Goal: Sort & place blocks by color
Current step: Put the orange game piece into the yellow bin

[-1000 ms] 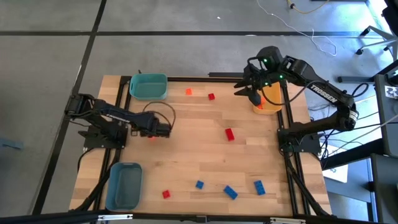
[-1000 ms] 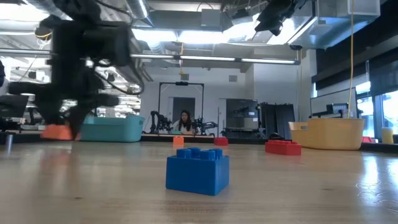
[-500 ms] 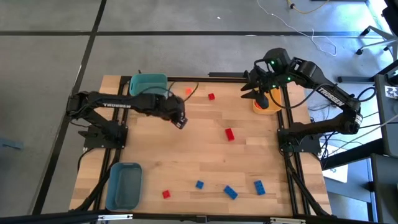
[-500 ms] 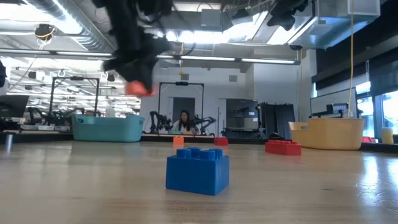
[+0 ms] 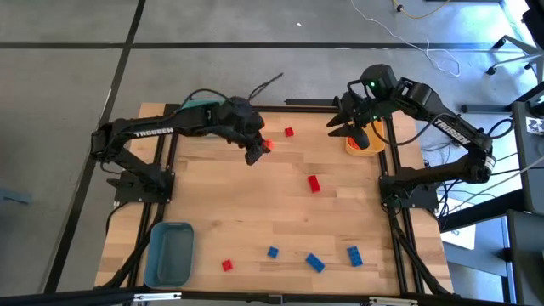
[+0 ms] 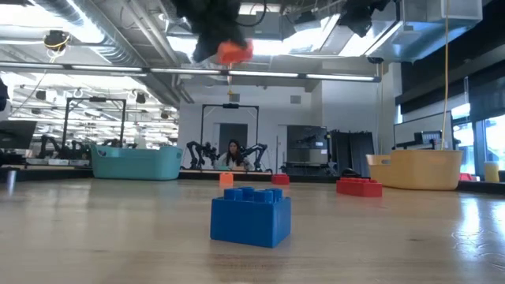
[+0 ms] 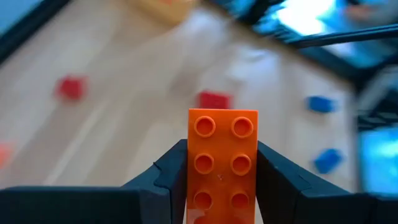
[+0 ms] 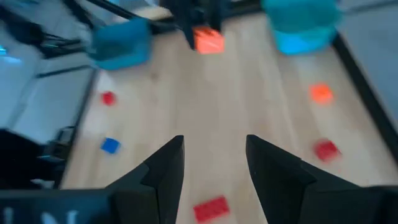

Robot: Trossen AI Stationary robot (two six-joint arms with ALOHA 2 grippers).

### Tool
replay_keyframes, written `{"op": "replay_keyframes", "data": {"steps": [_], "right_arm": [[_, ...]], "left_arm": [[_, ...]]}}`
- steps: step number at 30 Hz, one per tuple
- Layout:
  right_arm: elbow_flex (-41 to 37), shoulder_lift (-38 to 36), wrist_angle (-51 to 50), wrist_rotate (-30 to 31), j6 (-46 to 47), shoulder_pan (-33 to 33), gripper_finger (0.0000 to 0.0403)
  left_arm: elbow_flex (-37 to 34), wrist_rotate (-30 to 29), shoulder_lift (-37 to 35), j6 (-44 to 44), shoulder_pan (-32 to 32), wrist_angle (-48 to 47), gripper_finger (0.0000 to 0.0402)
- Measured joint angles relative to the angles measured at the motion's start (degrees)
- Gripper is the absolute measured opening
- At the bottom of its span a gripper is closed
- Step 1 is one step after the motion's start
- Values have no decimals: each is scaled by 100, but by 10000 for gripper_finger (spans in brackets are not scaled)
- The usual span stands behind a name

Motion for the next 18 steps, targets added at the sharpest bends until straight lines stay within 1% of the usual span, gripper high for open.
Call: {"op": "replay_keyframes", "data": {"steps": [1, 3, 4, 6, 8, 10, 13, 16, 18], "right_arm": [[-28, 2, 134, -144, -19, 0, 173], [-67, 19, 414, -151, 27, 35, 173], [-107, 25, 529, -108, -8, 87, 173], [-241, 34, 676, 44, -541, 233, 173], [-439, 37, 939, 275, -1283, 451, 173], [-637, 50, 1370, 544, -1811, 682, 173], [-969, 71, 2360, 869, -2226, 1014, 173], [-1266, 93, 3227, 1444, -2546, 1326, 173], [-1418, 133, 3547, 1819, -2682, 1481, 173]], "left_arm": [[0, 299, 0, 14, 56, 184, 132], [0, 772, 0, -7, 147, 511, 132], [0, 864, 0, -7, 180, 600, 132], [0, 953, 0, -7, 227, 659, 132], [0, 1172, 0, -10, 272, 725, 132], [0, 1381, 0, -14, 296, 820, 132], [0, 1524, 0, -117, 294, 942, 132], [0, 1596, 0, -196, 290, 994, 132], [0, 1539, 0, -209, 268, 999, 132]]}}
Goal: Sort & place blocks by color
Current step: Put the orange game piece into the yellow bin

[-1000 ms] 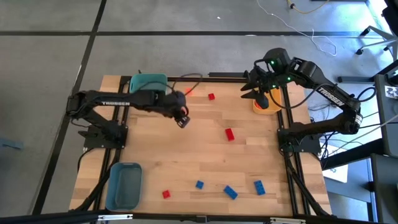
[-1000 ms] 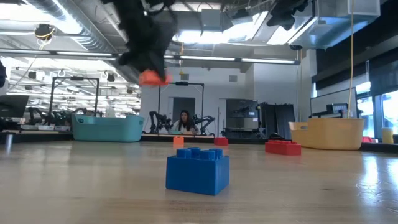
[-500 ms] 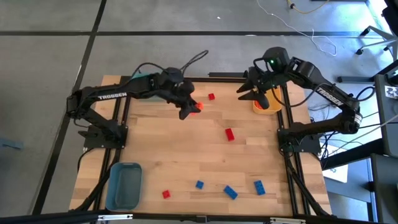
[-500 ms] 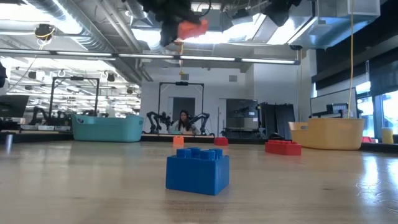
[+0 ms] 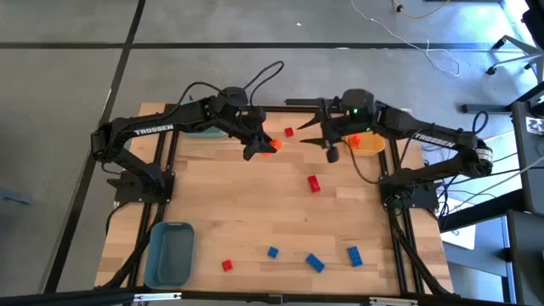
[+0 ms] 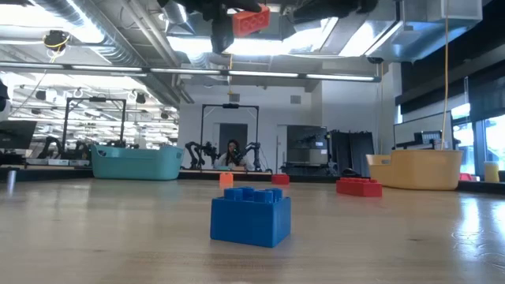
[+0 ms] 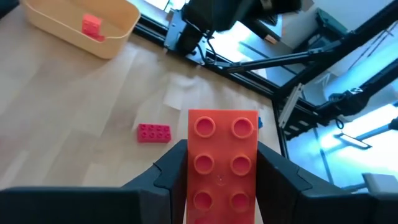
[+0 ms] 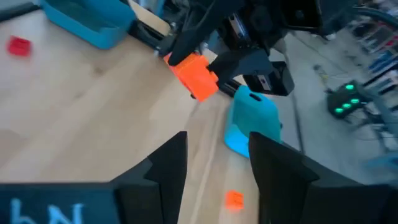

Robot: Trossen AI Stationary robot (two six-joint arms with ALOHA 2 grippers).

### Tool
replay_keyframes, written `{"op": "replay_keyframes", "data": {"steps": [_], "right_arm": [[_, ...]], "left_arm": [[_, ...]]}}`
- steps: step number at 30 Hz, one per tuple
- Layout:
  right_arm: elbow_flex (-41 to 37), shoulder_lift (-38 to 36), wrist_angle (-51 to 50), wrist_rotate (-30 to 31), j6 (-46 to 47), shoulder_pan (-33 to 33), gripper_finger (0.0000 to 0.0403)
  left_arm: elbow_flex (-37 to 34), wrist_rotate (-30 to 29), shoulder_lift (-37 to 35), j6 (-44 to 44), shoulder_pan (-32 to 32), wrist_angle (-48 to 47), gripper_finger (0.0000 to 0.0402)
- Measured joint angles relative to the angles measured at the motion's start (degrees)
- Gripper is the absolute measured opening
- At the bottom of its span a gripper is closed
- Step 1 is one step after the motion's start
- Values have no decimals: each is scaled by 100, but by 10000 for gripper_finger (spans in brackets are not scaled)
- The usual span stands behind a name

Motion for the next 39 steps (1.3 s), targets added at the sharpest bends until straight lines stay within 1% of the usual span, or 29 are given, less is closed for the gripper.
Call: {"op": "replay_keyframes", "data": {"steps": [2, 4, 9, 12, 17, 25, 30, 34, 39], "right_arm": [[-61, 91, 204, 56, 4, 124, 173], [-98, 165, 383, 40, 10, 239, 173], [-116, 421, 911, 33, 8, 476, 173], [-116, 570, 1048, 40, 2, 532, 173], [-121, 659, 921, 39, -9, 542, 173], [-121, 641, 736, 32, -37, 540, 173], [-121, 639, 367, 57, -444, 576, 173], [-121, 638, 425, 55, -642, 606, 173], [-121, 646, 502, 51, -640, 604, 173]], "left_arm": [[0, -120, 0, -68, 0, 24, 132], [0, -118, 22, -143, 0, 106, 132], [2, 95, 244, -297, -17, 434, 132], [2, 97, 400, -305, -46, 389, 132], [0, 116, 538, -310, -118, 383, 132], [0, 83, 517, -304, -134, 319, 132], [0, 108, 505, -299, -90, 344, 132], [0, 270, 505, -299, -106, 347, 131], [0, 268, 503, -300, -166, 369, 131]]}}
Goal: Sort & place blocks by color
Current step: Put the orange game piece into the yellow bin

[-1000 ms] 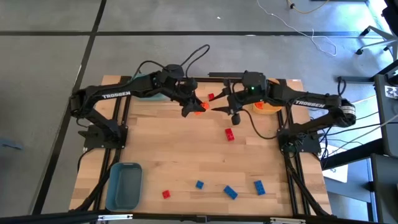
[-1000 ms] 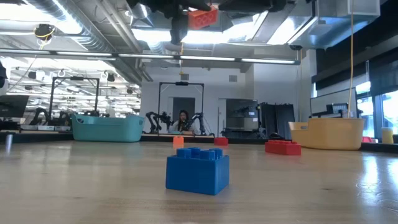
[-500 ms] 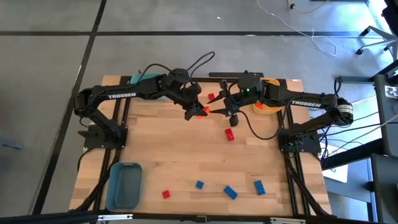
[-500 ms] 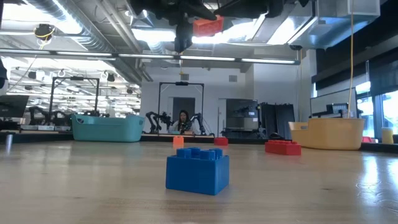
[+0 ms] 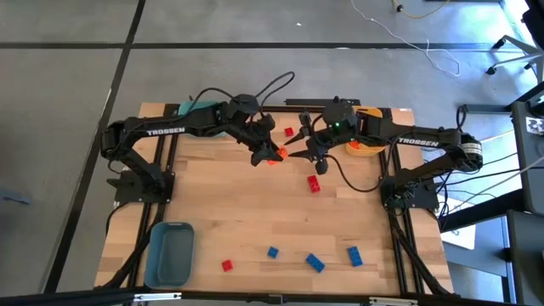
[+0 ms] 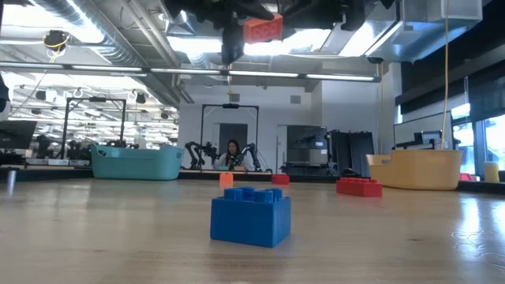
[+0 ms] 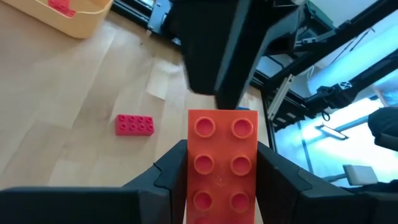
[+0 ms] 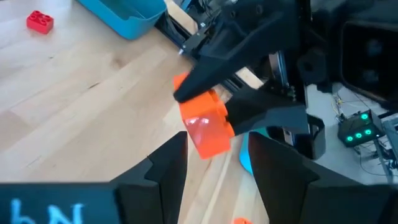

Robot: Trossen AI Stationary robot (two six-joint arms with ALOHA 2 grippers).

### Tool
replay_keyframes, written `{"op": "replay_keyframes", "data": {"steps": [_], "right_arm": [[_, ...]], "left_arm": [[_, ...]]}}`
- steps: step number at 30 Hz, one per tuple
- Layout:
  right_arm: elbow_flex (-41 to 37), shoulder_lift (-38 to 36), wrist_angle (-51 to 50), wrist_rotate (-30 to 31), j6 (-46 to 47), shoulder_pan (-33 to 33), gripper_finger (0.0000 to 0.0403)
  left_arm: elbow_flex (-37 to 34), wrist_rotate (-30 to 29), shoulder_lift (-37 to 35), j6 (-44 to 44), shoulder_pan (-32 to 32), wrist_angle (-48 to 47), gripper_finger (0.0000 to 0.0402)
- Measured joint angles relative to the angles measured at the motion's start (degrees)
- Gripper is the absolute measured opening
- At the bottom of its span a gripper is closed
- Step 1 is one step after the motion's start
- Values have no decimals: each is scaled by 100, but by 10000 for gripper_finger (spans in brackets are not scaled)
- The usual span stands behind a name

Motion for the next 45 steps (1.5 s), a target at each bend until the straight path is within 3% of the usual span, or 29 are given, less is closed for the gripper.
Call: {"op": "replay_keyframes", "data": {"steps": [19, 23, 28, 35, 41, 45], "right_arm": [[4, 347, 365, 34, -377, 245, 171], [4, 349, 473, 31, -381, 254, 151], [4, 349, 484, -11, -464, 260, 97], [4, 349, 462, -11, -412, 258, 97], [4, 343, 397, 18, -81, 254, 95], [93, 343, 57, 269, 118, 261, 95]], "left_arm": [[-7, -1, 2, -1, 2, 79, 131], [-7, -4, 2, 3, 4, 117, 131], [-7, 59, 2, -59, 6, 88, 131], [-7, 11, 2, -41, 11, 95, 131], [-1, -116, 0, 113, 32, -6, 187], [9, -147, -4, 106, 78, -355, 201]]}}
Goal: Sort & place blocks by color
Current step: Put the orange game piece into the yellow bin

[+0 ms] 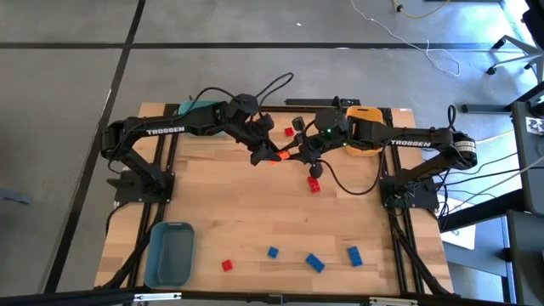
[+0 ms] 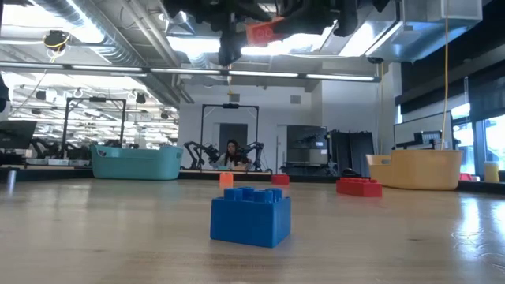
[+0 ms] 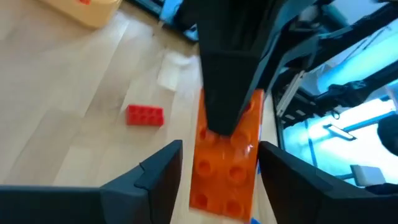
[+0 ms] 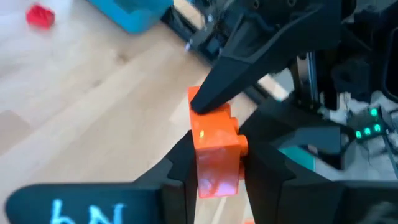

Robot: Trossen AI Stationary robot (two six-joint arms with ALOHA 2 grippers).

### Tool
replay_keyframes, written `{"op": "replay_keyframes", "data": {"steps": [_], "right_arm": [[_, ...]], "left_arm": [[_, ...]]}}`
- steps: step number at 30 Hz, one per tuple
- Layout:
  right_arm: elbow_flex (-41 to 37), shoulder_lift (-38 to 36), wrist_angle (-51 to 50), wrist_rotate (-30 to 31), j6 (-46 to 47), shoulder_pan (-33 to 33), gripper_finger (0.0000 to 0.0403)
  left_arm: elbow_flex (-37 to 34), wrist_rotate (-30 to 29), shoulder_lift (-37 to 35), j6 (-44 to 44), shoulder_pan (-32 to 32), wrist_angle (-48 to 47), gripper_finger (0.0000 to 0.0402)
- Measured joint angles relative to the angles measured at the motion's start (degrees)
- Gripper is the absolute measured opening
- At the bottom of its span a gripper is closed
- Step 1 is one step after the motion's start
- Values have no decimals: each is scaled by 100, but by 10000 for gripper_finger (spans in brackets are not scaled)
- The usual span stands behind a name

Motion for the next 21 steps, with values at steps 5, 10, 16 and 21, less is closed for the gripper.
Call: {"op": "replay_keyframes", "data": {"steps": [5, 10, 16, 21], "right_arm": [[58, -13, -267, 193, 4, 1, 95], [59, -37, -400, 1179, 586, 5, 95], [63, -176, -881, 2563, 1065, 3, 95], [65, -317, -1260, 3775, 2235, -38, 95]], "left_arm": [[0, -33, 0, 125, 118, -92, 202], [0, -526, -44, 334, 278, -279, 202], [-9, -1288, -118, 657, 484, -570, 203], [-13, -1464, -188, 702, 638, -610, 204]]}}
